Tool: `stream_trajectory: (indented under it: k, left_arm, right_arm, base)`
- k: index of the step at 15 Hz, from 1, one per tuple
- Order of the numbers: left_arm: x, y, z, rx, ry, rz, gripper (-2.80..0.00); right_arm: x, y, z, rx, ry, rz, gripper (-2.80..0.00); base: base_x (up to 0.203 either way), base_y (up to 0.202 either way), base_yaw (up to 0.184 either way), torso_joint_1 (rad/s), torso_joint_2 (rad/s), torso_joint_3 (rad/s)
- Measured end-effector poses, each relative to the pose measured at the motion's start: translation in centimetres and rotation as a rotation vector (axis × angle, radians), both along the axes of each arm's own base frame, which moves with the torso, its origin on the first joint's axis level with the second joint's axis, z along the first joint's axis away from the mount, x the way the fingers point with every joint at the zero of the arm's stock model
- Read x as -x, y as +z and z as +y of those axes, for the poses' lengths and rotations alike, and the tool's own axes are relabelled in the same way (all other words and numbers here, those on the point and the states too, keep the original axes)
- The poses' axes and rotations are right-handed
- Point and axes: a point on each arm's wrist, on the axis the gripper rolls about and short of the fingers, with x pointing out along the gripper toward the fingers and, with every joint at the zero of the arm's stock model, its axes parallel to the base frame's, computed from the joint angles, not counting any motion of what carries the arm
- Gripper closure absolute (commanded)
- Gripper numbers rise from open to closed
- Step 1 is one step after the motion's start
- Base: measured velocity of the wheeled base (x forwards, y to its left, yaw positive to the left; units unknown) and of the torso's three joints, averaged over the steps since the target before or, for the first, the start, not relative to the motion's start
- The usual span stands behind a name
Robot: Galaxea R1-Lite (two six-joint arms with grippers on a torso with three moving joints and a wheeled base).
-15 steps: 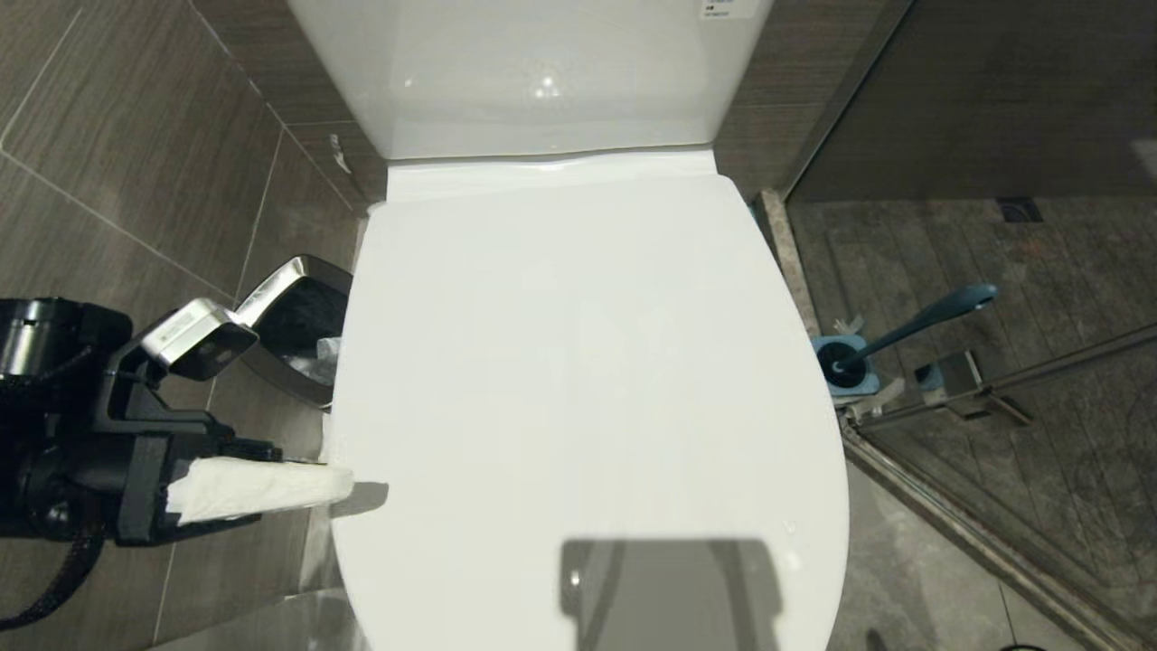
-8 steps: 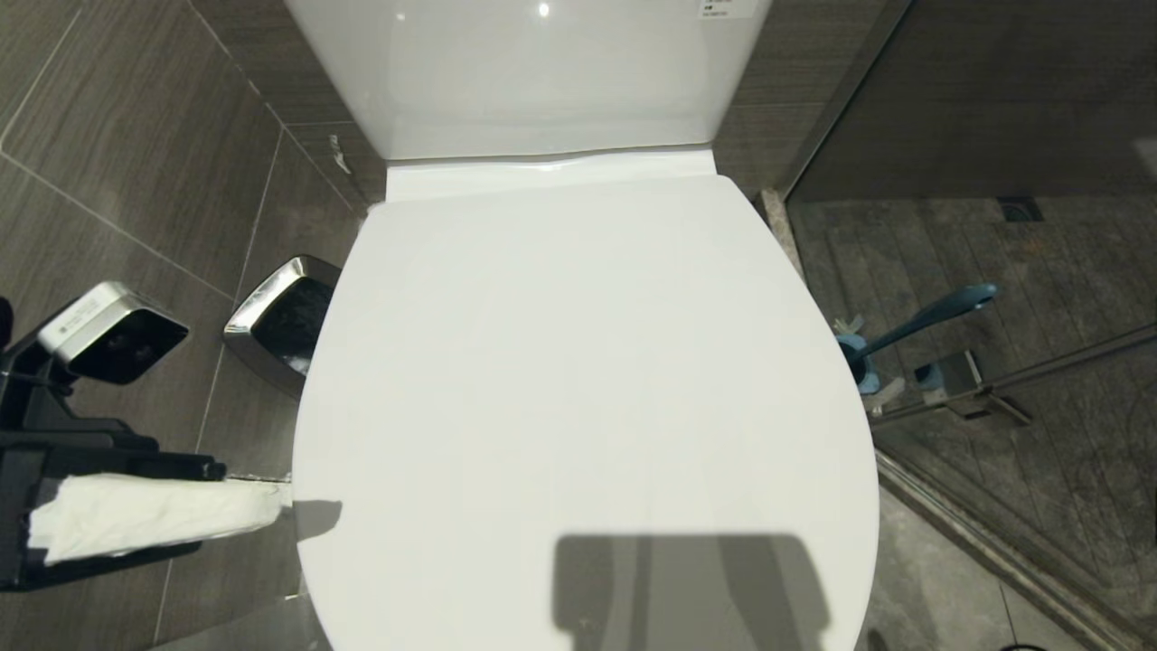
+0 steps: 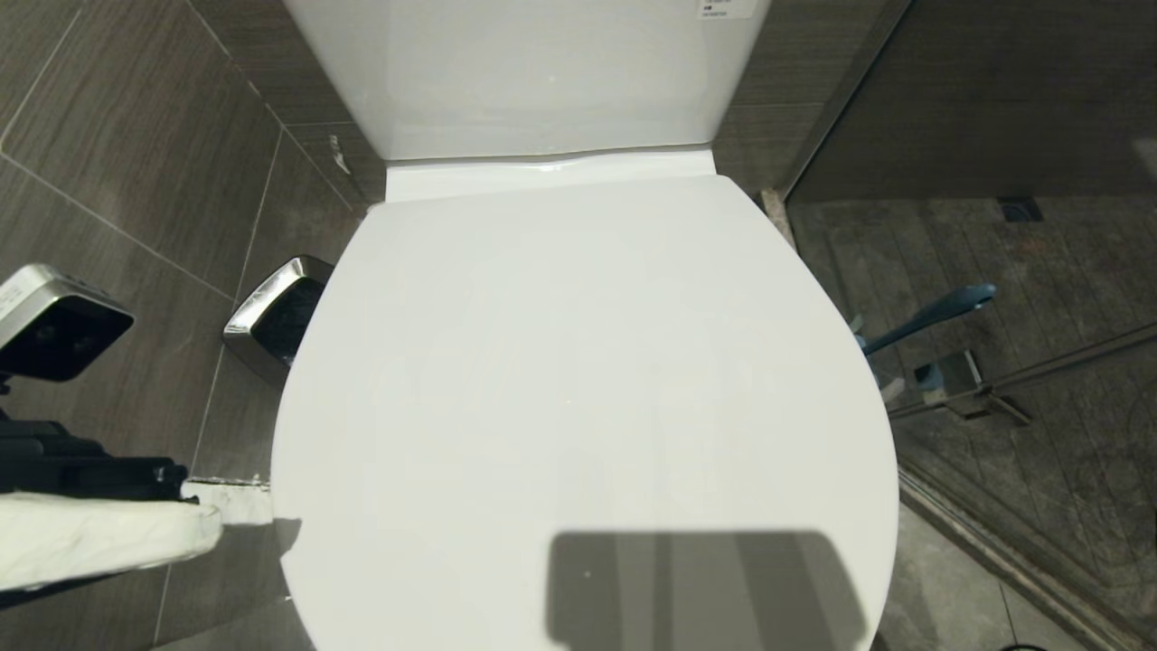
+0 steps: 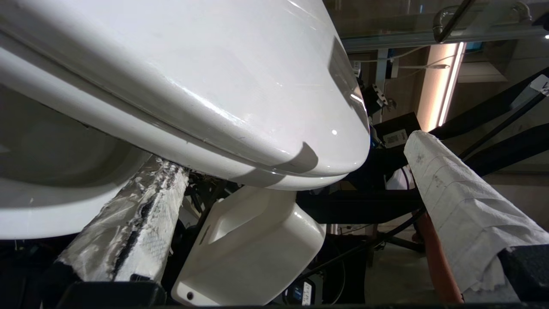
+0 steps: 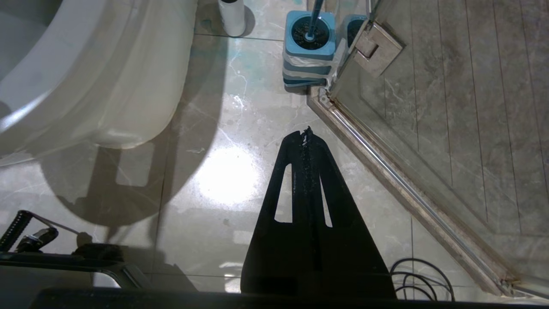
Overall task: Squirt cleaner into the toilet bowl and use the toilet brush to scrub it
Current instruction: Use the left hand to lift the toilet lid slightly
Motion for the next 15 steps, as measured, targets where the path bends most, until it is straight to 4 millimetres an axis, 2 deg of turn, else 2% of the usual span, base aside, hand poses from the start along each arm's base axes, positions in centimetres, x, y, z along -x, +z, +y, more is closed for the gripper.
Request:
stream_trajectory:
  k: [5,11,15]
  left_arm:
    - [-0.3,0.8,0.0,0.005,-0.006,-0.020,-2.80]
    - [-2.2,5.2,-0.1,0.033,0.015,0.030,-2.80]
    - [-3.0,5.9,0.2,0.036,0.038,0.017,-2.80]
  right_arm:
    - [0.0,0.0,0.0,0.000,0.000,0.000,0.00]
    - [0.0,0.0,0.0,0.000,0.000,-0.001,0.00]
    - [0.0,0.0,0.0,0.000,0.000,0.000,0.00]
  base:
    - [0.000,0.000,0.000,0.000,0.00,0.000]
    - [0.000,0.000,0.000,0.000,0.00,0.000]
    - [0.000,0.000,0.000,0.000,0.00,0.000]
